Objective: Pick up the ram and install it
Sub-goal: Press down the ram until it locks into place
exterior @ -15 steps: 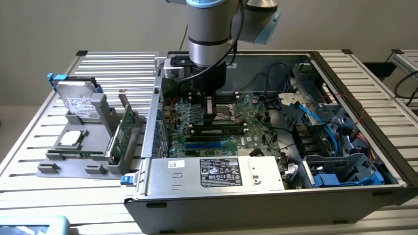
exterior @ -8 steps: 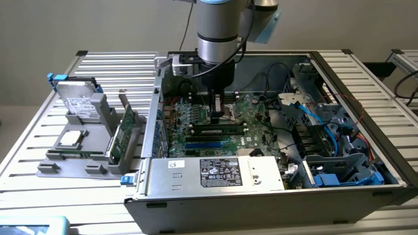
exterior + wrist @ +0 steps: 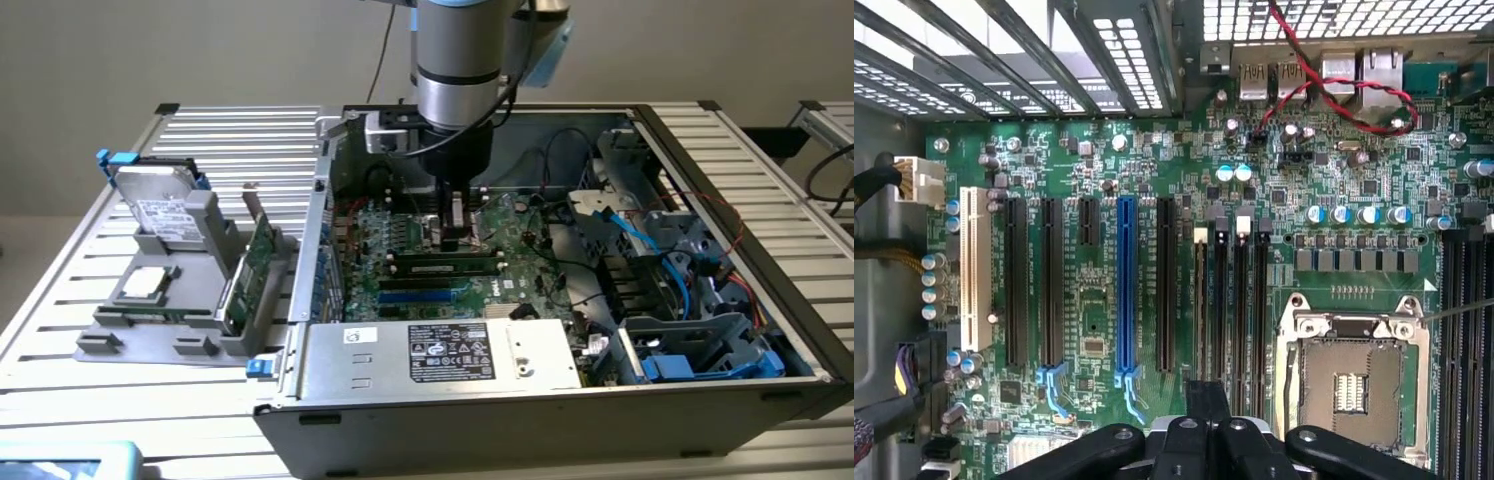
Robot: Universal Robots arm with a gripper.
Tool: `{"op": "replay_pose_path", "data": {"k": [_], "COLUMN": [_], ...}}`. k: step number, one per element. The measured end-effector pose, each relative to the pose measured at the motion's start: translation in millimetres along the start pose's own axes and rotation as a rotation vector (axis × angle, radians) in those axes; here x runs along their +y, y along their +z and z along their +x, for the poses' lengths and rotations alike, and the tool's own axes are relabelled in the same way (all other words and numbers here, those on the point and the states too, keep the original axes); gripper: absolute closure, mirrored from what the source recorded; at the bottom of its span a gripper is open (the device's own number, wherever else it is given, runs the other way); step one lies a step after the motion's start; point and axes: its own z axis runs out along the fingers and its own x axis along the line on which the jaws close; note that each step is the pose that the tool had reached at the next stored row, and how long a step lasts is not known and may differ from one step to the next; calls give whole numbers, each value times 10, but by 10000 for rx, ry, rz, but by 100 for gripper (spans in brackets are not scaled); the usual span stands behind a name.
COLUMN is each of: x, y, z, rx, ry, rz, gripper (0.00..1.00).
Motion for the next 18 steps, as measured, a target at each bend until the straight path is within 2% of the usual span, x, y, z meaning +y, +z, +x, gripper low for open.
{"op": "replay_pose_path", "data": {"k": [11, 18], "x": [-15, -15], "y": [0, 0], "z": [0, 0], "rx": [2, 20], "ry": [19, 1016], "rz": [-5, -84], "gripper": [89, 89]}}
